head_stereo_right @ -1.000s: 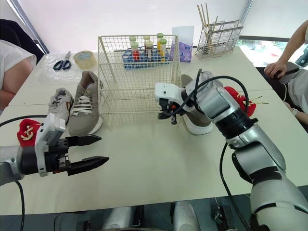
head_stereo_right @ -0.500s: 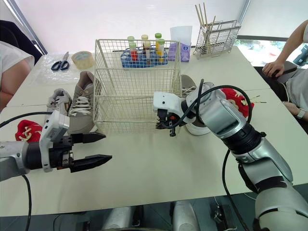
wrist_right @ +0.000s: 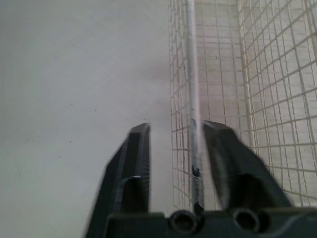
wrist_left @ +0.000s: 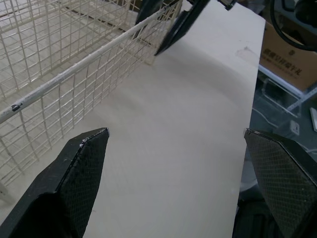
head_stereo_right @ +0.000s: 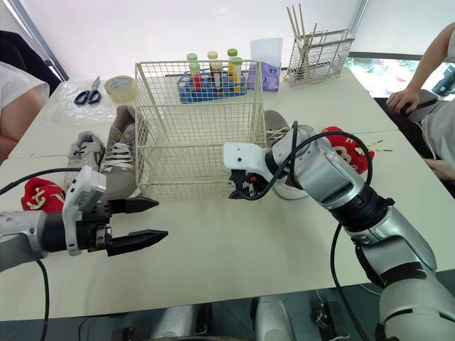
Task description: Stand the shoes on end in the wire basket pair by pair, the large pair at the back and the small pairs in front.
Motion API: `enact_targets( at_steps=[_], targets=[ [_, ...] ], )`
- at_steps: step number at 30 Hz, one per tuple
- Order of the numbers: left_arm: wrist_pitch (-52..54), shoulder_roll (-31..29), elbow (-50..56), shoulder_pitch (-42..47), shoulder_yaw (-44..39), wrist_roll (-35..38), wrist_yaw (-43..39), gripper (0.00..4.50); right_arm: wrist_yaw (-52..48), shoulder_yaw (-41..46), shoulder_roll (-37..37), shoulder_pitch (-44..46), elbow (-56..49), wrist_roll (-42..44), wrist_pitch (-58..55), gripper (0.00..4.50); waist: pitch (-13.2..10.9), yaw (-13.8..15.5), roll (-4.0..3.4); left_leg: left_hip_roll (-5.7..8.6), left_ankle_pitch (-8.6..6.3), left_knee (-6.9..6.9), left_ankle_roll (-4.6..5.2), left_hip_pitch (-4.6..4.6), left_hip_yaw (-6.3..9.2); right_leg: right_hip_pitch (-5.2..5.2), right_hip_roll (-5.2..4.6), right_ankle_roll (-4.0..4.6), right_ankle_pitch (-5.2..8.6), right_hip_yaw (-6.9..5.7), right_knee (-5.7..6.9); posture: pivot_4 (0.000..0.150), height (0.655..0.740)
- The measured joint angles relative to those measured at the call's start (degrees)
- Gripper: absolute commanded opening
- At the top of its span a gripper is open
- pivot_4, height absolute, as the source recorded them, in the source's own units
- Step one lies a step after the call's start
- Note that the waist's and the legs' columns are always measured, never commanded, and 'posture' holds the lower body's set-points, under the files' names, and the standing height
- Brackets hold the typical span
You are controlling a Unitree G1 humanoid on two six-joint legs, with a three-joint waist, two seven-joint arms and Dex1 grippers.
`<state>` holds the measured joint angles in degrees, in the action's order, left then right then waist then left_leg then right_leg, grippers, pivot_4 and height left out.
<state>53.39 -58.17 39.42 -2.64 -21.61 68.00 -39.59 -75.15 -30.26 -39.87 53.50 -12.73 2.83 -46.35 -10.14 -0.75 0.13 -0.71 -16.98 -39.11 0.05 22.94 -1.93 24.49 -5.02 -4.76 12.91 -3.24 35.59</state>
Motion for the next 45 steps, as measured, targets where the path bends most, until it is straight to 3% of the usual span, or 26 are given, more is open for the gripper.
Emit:
enact_targets(
  at_steps=[1,6,10,12,13,16,18,23,27,34,40,45],
  targets=[
    [0.0,0.0,0.0,0.0,0.0,0.0,0.0,4.50,0.2,0.1,0.0,0.0,-0.2,0.4,-0.7,3.85,0.0,0.0,0.00,0.00,0.00,0.00,0.00,0.00,0.00,0.00,0.00,0.00,0.00,0.00,0.00,0.150,0.7400],
    [0.1,0.0,0.0,0.0,0.0,0.3,0.1,4.50,0.1,5.5,0.2,2.4,-2.4,6.9,-7.9,3.85,0.0,0.1,-0.04,-0.01,0.00,0.00,0.00,0.02,0.00,0.02,-0.02,0.00,0.00,0.00,0.00,0.150,0.7400],
    [0.2,0.3,-1.3,0.1,-1.0,2.9,0.4,4.50,1.6,18.4,2.7,10.8,-1.4,16.4,-18.8,3.85,0.0,0.0,-0.04,-0.05,0.00,0.01,0.00,0.02,0.01,0.05,-0.02,0.01,0.00,0.00,0.02,0.150,0.7400],
    [0.2,0.6,-2.5,1.2,-1.9,4.6,1.1,4.50,6.0,27.5,6.0,13.6,1.1,20.1,-23.4,4.39,0.0,0.0,0.02,-0.07,0.00,0.01,0.00,0.00,0.01,0.03,-0.01,0.02,0.00,0.00,0.03,0.150,0.7400],
    [0.1,1.0,-3.0,1.9,-2.1,5.5,1.5,4.50,8.6,31.2,7.1,13.4,1.7,20.7,-23.6,4.45,0.0,0.2,0.05,-0.05,0.00,0.01,0.00,0.00,0.02,0.01,-0.03,0.02,0.00,0.00,0.02,0.150,0.7400],
    [0.4,1.2,-4.0,3.2,-2.3,9.7,2.3,4.50,14.2,36.2,4.4,4.1,0.8,20.2,-20.7,4.45,0.2,1.0,0.31,0.02,-0.04,0.00,0.06,0.03,0.03,-0.08,-0.11,0.04,0.01,0.01,-0.12,0.150,0.7400],
    [1.0,1.9,-3.7,4.1,-0.8,11.4,2.7,4.50,15.5,37.4,0.7,-9.6,-0.8,17.7,-12.6,4.45,0.2,1.6,0.31,0.20,-0.09,-0.01,0.16,0.10,0.06,-0.13,-0.24,0.02,0.01,0.01,-0.23,0.150,0.7400],
    [1.3,4.6,-2.1,5.7,5.4,12.4,4.3,4.50,25.3,49.7,4.7,-27.3,-0.6,16.7,-1.1,4.45,0.1,1.2,0.18,0.29,-0.12,-0.07,0.26,0.06,-0.26,-0.05,-0.30,-0.25,-0.14,0.24,-0.14,0.150,0.7400],
    [1.3,5.0,-2.1,6.2,7.1,12.8,5.5,4.50,34.9,59.5,10.2,-32.0,-4.3,20.2,-2.9,4.45,0.0,1.1,0.03,0.06,-0.09,-0.04,0.19,-0.12,-0.29,-0.04,0.01,-0.25,-0.14,0.33,-0.01,0.150,0.7400],
    [1.3,5.3,-2.2,7.2,9.2,12.7,5.3,4.50,43.2,60.0,14.4,-35.3,-13.4,27.3,-7.8,4.45,0.0,1.2,0.04,-0.11,-0.09,0.04,0.19,-0.44,-0.31,-0.07,0.33,0.18,0.12,0.55,0.35,0.150,0.7400],
    [1.4,3.8,-0.6,6.1,9.1,13.8,5.1,4.50,47.1,58.5,14.7,-44.4,-16.2,26.4,-3.6,4.45,0.0,1.2,0.04,-0.15,-0.10,0.04,0.20,-0.50,-0.66,-0.03,0.30,0.20,0.16,0.92,0.29,0.150,0.7400],
    [1.3,3.8,0.3,5.7,9.5,13.8,6.1,4.50,50.7,51.3,16.6,-45.1,-13.9,22.7,1.6,4.45,0.0,0.8,0.06,-0.16,-0.10,0.04,0.20,-0.55,-0.72,-0.01,0.38,0.20,0.16,0.97,0.31,0.150,0.7400]
  ],
)
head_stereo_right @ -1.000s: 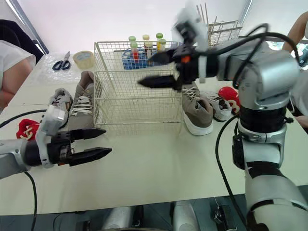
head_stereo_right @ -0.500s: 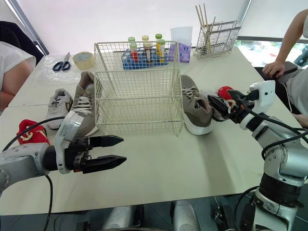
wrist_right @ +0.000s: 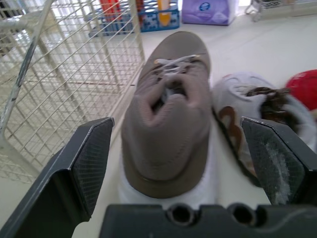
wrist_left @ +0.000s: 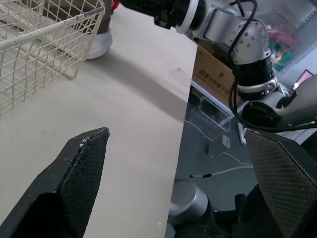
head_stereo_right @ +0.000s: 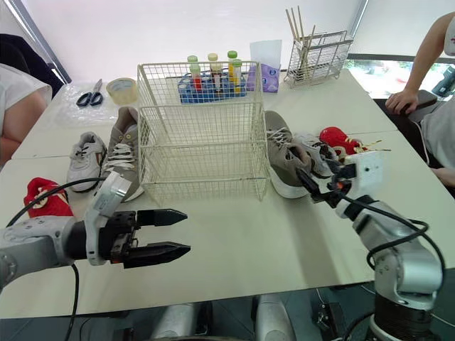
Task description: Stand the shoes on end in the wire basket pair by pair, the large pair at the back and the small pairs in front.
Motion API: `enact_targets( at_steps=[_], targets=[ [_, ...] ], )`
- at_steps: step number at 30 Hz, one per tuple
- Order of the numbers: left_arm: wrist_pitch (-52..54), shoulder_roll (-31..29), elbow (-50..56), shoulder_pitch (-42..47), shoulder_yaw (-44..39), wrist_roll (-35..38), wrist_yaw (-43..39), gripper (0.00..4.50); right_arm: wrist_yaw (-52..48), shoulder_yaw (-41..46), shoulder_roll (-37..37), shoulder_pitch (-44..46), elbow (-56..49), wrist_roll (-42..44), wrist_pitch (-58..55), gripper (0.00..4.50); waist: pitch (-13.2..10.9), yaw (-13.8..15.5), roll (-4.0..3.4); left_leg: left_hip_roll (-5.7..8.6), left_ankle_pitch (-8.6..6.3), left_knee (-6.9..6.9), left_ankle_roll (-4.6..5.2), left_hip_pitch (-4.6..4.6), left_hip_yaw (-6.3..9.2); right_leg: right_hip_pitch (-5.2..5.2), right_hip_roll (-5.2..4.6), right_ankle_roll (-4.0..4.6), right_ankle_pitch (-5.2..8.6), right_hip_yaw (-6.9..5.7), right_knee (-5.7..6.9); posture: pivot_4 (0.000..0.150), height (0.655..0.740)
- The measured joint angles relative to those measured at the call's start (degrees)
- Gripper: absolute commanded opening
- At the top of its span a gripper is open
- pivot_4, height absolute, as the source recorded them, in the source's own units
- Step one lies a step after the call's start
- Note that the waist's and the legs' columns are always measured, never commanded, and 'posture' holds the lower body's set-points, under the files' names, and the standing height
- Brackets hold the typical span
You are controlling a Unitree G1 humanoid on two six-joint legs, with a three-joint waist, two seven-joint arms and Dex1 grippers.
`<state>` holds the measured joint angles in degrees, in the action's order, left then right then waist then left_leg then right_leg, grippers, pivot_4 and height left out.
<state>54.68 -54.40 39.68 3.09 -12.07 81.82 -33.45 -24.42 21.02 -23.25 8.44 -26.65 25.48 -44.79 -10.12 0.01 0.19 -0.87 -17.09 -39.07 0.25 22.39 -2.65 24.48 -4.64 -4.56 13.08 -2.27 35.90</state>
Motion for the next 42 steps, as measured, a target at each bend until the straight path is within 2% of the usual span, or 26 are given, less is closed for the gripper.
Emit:
enact_targets(
  at_steps=[11,14,17,21,23,26,29,31,34,37,42],
  targets=[
    [-0.2,0.1,0.3,-0.7,0.0,-0.3,2.1,4.50,1.7,-7.5,2.2,6.0,14.7,-3.0,6.6,4.45,0.0,0.2,0.02,-0.01,0.00,0.01,0.00,0.00,-0.05,0.01,0.00,0.00,0.00,0.04,-0.02,0.150,0.7400],
    [-0.2,0.1,0.8,-1.7,-0.1,-0.6,2.6,4.50,1.7,-9.5,1.8,5.6,15.8,-4.6,7.9,3.65,0.0,-0.1,0.04,-0.03,0.00,0.01,0.00,0.00,-0.05,0.01,0.00,0.00,0.00,0.05,-0.02,0.150,0.7400],
    [-0.3,0.1,1.1,-2.9,-0.3,-0.7,2.7,4.50,1.7,-10.2,1.6,5.3,15.8,-5.3,9.2,2.61,0.0,-0.4,0.04,-0.05,0.00,0.02,0.00,-0.01,-0.04,0.01,0.00,0.00,0.00,0.05,-0.02,0.150,0.7400],
    [-0.5,0.1,1.2,-3.3,-0.5,-0.9,2.8,4.50,1.5,-10.2,1.0,5.4,15.2,-5.4,10.6,1.67,0.1,-0.6,0.19,-0.05,0.00,0.02,0.00,-0.02,-0.04,0.00,0.00,0.00,0.00,0.05,-0.02,0.150,0.7400],
    [-0.6,0.1,1.3,-3.3,-0.5,-1.2,2.7,4.50,1.6,-10.1,0.5,5.6,14.4,-5.6,11.0,1.05,0.2,-0.8,0.39,-0.07,0.00,0.02,0.00,-0.05,-0.04,-0.01,0.01,0.00,0.00,0.05,-0.01,0.150,0.7400],
    [-0.7,0.1,1.2,-3.3,-0.5,-1.4,2.4,4.50,3.0,-8.6,0.6,6.7,15.3,-5.0,11.4,1.05,0.3,-0.7,0.45,-0.07,0.00,0.02,0.00,-0.04,-0.05,-0.01,-0.03,0.00,0.00,0.06,-0.02,0.150,0.7400],
    [-0.7,0.1,0.2,-2.6,-0.4,-1.5,1.2,4.50,5.5,-4.1,-0.2,12.5,19.4,-3.6,11.3,1.05,0.0,-0.7,0.18,-0.01,0.00,-0.02,0.00,0.03,-0.14,0.08,-0.06,0.01,-0.01,0.18,-0.01,0.150,0.7400],
    [-0.7,0.1,-1.0,-1.8,-0.2,-2.0,0.1,4.50,6.6,-1.1,-2.9,18.2,21.1,-2.6,11.4,1.05,-0.2,-0.3,-0.17,0.04,-0.01,0.00,0.01,0.09,-0.15,0.12,-0.08,-0.01,-0.01,0.20,-0.03,0.150,0.7400],
    [-0.6,0.1,-3.2,1.3,0.7,-3.3,-2.1,4.50,5.8,1.9,-8.7,25.7,22.6,-1.6,11.7,1.05,-0.3,0.2,-0.22,0.12,-0.02,0.10,0.03,0.18,-0.17,0.23,0.00,-0.03,0.00,0.20,-0.09,0.150,0.7400],
    [-0.3,0.1,-5.4,3.5,1.8,-4.4,-4.0,4.50,2.4,3.2,-15.0,32.4,25.0,-0.5,12.5,1.05,-0.3,0.2,-0.26,0.11,-0.09,0.14,0.15,0.18,-0.23,0.25,0.02,-0.05,-0.01,0.22,-0.11,0.150,0.7400],
    [0.0,0.1,-7.6,4.7,1.8,-5.8,-6.2,4.50,-9.3,1.6,-23.6,41.7,27.3,5.4,8.8,1.05,-0.4,-0.7,-0.28,0.01,-0.19,0.14,0.33,0.15,-0.29,0.27,0.04,-0.11,-0.03,0.26,-0.11,0.150,0.7400]
  ],
)
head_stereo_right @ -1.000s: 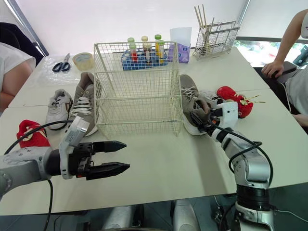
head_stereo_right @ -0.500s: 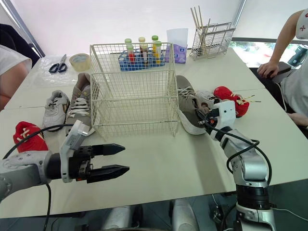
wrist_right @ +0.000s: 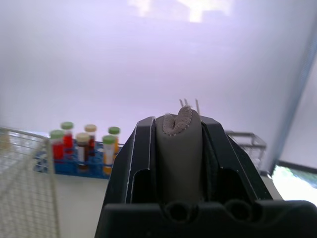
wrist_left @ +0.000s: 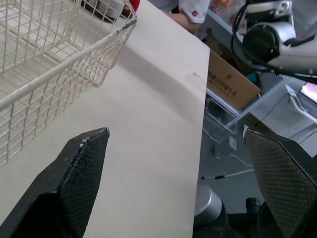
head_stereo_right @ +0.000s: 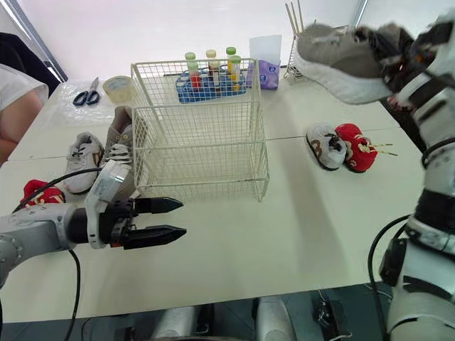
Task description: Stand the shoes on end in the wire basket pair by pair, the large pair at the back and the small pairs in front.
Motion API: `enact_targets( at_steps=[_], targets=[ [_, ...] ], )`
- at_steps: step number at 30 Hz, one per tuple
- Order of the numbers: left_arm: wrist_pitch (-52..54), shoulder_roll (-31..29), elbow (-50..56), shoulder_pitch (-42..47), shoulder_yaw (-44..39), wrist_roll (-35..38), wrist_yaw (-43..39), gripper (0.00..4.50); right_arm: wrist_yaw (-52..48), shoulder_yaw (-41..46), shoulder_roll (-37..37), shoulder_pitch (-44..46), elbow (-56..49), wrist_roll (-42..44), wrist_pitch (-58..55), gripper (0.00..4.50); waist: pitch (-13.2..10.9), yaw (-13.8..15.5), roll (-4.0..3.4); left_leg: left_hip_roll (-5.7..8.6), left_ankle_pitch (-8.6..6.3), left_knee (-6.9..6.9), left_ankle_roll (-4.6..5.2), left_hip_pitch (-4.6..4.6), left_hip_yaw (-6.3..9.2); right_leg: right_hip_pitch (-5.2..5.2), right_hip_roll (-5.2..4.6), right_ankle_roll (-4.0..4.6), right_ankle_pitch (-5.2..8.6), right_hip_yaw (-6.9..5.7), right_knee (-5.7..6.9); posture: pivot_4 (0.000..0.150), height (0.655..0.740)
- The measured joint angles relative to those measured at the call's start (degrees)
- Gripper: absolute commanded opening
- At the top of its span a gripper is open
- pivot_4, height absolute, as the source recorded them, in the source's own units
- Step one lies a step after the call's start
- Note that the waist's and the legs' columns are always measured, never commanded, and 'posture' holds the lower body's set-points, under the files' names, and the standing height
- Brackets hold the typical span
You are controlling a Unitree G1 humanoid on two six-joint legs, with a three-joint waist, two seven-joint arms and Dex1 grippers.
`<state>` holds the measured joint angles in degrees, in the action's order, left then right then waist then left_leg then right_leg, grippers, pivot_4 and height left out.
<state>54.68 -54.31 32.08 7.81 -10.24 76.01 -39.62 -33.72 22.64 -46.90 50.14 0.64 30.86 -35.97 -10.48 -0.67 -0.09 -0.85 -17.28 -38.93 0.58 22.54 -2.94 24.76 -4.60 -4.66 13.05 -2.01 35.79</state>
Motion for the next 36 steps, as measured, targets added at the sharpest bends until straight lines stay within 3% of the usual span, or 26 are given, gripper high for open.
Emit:
enact_targets(
  at_steps=[13,19,25,27,30,36],
  targets=[
    [1.5,-0.8,-6.1,-0.8,-5.1,0.4,-1.4,4.50,-19.8,-6.6,-7.1,21.2,3.7,14.3,-14.1,1.05,-0.1,-0.1,-0.02,-0.08,0.00,-0.02,0.00,0.12,-0.08,0.17,-0.09,0.05,0.02,0.10,0.00,0.150,0.7400],
    [6.3,-6.0,-17.9,0.5,-16.3,8.2,-4.9,4.50,-31.4,-8.7,-11.0,31.9,10.1,18.5,-18.9,1.05,-0.1,-0.2,0.10,-0.06,0.00,-0.09,0.00,0.52,-0.11,0.54,-0.13,0.05,0.02,0.08,0.00,0.150,0.7400],
    [9.8,-10.8,-32.1,5.8,-23.8,8.9,-9.7,4.50,-44.4,-11.7,-11.0,37.5,13.8,21.7,-23.0,1.05,-0.1,-0.3,0.10,-0.07,0.00,-0.09,0.00,0.65,-0.13,0.68,-0.10,-0.10,-0.06,0.06,0.06,0.150,0.7400],
    [11.3,-12.4,-34.7,9.5,-23.2,8.7,-12.8,4.50,-47.9,-13.7,-9.5,38.7,14.1,21.8,-23.0,1.05,-0.1,-0.3,0.11,-0.07,0.00,-0.11,-0.01,0.64,-0.14,0.68,-0.10,-0.12,-0.07,0.06,0.10,0.150,0.7400],
    [13.7,-13.7,-38.0,19.7,-16.0,5.9,-19.0,4.50,-55.0,-17.0,-6.3,41.4,16.7,21.7,-21.9,1.05,-0.1,0.1,0.11,0.07,0.01,-0.15,-0.03,0.63,-0.14,0.65,-0.10,-0.18,-0.11,0.05,0.17,0.150,0.7400],
    [22.2,-8.7,-41.3,35.6,-4.1,4.5,-24.0,4.50,-58.6,-23.5,-4.1,42.5,17.5,24.6,-18.0,1.05,-0.2,-0.1,0.32,0.12,0.03,-0.23,-0.06,0.79,-0.11,0.70,-0.12,-0.50,-0.29,0.05,0.19,0.150,0.7400]
  ],
)
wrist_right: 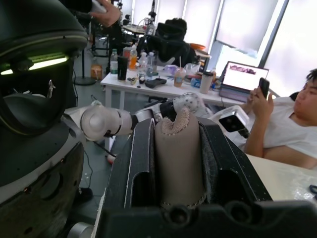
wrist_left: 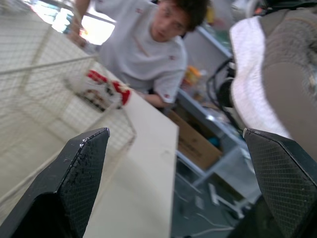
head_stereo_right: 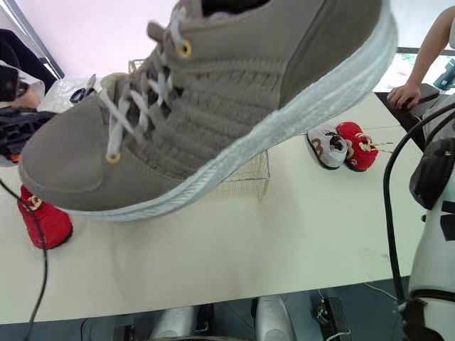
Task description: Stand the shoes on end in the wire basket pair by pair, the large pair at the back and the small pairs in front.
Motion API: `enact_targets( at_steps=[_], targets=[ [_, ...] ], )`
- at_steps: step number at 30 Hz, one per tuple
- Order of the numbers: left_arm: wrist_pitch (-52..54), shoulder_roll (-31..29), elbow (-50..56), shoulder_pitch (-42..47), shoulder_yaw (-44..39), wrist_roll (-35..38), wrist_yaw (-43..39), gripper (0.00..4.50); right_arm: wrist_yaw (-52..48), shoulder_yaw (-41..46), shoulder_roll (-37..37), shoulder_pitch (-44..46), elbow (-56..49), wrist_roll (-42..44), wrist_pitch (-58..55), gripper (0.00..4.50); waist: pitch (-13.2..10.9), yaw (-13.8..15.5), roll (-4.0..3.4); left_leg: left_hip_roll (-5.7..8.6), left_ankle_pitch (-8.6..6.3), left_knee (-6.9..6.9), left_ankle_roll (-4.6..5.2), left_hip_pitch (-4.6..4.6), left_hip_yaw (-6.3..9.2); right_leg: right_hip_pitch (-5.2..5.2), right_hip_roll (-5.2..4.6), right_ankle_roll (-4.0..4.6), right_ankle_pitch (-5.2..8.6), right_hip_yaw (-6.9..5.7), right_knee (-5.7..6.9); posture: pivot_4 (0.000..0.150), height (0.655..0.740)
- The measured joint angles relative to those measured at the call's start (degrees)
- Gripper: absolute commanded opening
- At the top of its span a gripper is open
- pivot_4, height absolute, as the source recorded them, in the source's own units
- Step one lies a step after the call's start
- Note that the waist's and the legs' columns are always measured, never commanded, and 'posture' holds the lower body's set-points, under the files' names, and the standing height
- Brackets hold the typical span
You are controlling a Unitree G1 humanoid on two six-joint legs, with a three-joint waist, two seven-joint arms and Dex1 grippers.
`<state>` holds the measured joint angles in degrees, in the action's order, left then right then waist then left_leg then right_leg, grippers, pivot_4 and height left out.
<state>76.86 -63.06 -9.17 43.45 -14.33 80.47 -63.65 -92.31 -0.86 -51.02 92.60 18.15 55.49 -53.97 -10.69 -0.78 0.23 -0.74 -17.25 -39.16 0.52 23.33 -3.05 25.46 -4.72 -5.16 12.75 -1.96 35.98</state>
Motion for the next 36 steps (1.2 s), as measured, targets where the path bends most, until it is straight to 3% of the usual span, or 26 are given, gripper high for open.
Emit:
enact_targets(
  at_steps=[8,21,28,36],
  targets=[
    [10.5,6.2,-0.6,8.7,3.0,2.1,-1.0,4.50,-0.1,-3.1,-1.2,-0.1,-2.3,5.3,1.1,1.05,0.0,-0.1,0.04,-0.08,0.00,0.00,0.00,0.02,0.03,0.03,0.00,-0.01,0.00,0.00,0.01,0.150,0.7400],
    [14.1,11.8,5.8,10.4,5.2,2.0,-4.0,4.50,-0.1,-8.6,0.2,-3.6,-6.3,6.3,4.7,1.05,-0.1,-0.1,0.09,-0.06,0.07,-0.07,-0.12,-0.03,0.06,0.03,0.01,0.00,0.00,0.00,0.09,0.150,0.7400],
    [11.3,9.1,21.9,-1.0,6.1,0.9,-9.7,4.50,-0.1,-10.6,0.5,-4.3,-6.0,6.0,6.0,1.05,-0.1,-0.1,0.09,-0.10,0.09,-0.06,-0.15,-0.02,0.07,0.04,-0.01,0.00,0.00,0.03,0.07,0.150,0.7400],
    [4.1,11.9,27.2,-6.9,10.2,-3.7,-10.7,4.50,-0.1,-11.1,0.7,-4.3,-5.4,5.6,7.0,1.05,-0.1,0.2,0.13,-0.06,0.16,-0.09,-0.27,-0.04,0.13,-0.02,0.00,0.02,-0.01,0.01,0.10,0.150,0.7400]
  ],
)
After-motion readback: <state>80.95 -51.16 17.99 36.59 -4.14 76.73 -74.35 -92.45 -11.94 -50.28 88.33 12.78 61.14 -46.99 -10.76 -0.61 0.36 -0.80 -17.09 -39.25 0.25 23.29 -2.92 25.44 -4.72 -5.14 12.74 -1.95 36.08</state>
